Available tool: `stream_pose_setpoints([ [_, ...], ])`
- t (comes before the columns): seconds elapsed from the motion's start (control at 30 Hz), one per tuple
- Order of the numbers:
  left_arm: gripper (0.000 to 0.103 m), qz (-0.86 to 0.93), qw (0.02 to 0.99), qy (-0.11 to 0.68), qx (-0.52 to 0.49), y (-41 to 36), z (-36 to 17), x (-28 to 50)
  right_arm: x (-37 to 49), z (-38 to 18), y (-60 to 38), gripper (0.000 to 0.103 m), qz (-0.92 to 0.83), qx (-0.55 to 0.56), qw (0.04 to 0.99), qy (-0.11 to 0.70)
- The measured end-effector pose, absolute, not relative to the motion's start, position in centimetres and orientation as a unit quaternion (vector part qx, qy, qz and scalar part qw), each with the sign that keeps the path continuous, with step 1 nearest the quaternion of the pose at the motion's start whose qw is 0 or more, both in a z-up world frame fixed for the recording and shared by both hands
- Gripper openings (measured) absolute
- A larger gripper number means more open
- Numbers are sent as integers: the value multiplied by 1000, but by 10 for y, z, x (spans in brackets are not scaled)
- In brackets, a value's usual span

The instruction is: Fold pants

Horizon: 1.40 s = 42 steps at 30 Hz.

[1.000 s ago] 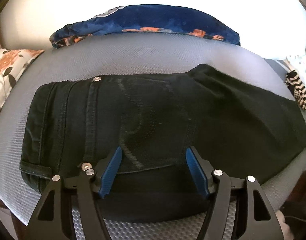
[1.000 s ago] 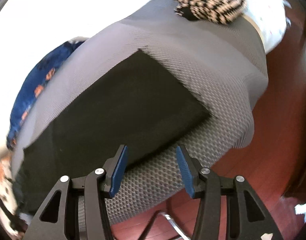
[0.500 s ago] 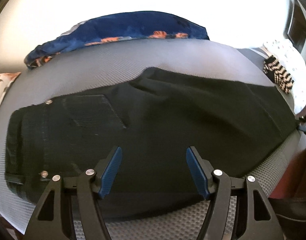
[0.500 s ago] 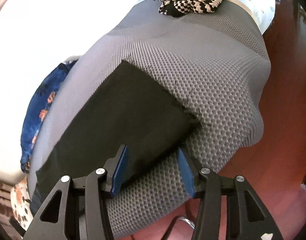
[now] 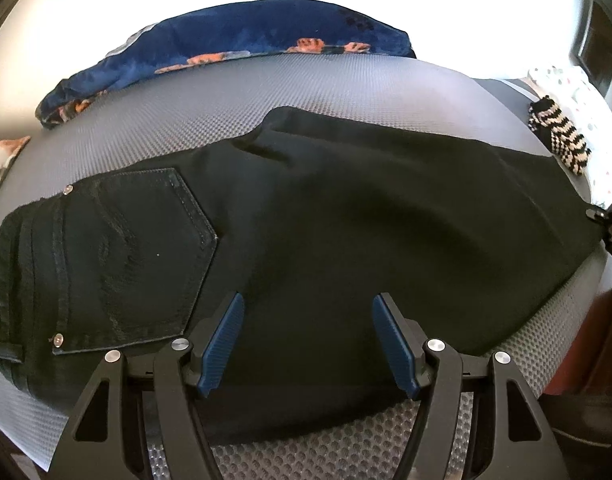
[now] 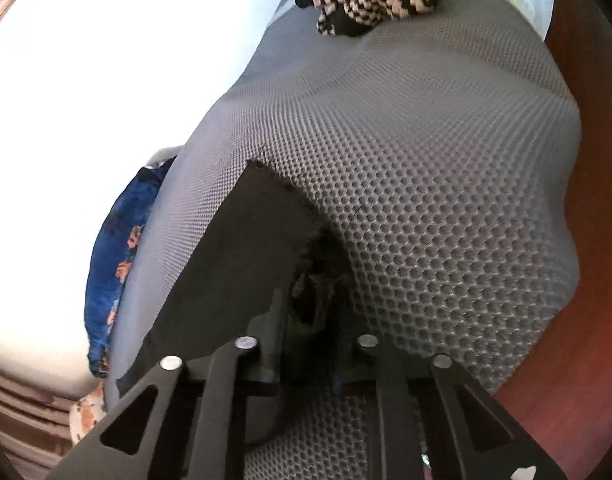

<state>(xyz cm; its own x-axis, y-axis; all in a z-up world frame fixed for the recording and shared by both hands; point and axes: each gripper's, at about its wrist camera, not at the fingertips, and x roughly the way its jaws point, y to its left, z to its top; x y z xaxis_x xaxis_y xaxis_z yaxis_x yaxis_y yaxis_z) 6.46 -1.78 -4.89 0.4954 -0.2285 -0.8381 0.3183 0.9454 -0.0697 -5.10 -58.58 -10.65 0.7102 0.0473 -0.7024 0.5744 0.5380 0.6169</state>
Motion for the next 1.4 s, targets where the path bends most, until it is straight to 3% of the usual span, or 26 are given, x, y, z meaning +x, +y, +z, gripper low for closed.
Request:
stream_pose_setpoints([
  [0.3, 68, -156, 863, 477, 62, -21, -56, 64, -45, -95, -580, 9, -153, 464, 805, 336],
  [0.53, 68, -167, 855, 491, 19, -10, -50, 68, -20, -63, -549, 9, -106, 439, 824, 343],
  [0.77, 68, -174, 858, 482, -28, 11, -33, 66, 31, -41, -477, 9, -23, 389, 842, 373],
  [1.17, 68, -144, 871, 465, -66, 63, -15, 62, 109, -56, -317, 9, 127, 327, 822, 448],
  [1.4, 68, -146, 871, 459, -99, 85, -7, 57, 105, -81, -228, 9, 197, 251, 799, 509],
])
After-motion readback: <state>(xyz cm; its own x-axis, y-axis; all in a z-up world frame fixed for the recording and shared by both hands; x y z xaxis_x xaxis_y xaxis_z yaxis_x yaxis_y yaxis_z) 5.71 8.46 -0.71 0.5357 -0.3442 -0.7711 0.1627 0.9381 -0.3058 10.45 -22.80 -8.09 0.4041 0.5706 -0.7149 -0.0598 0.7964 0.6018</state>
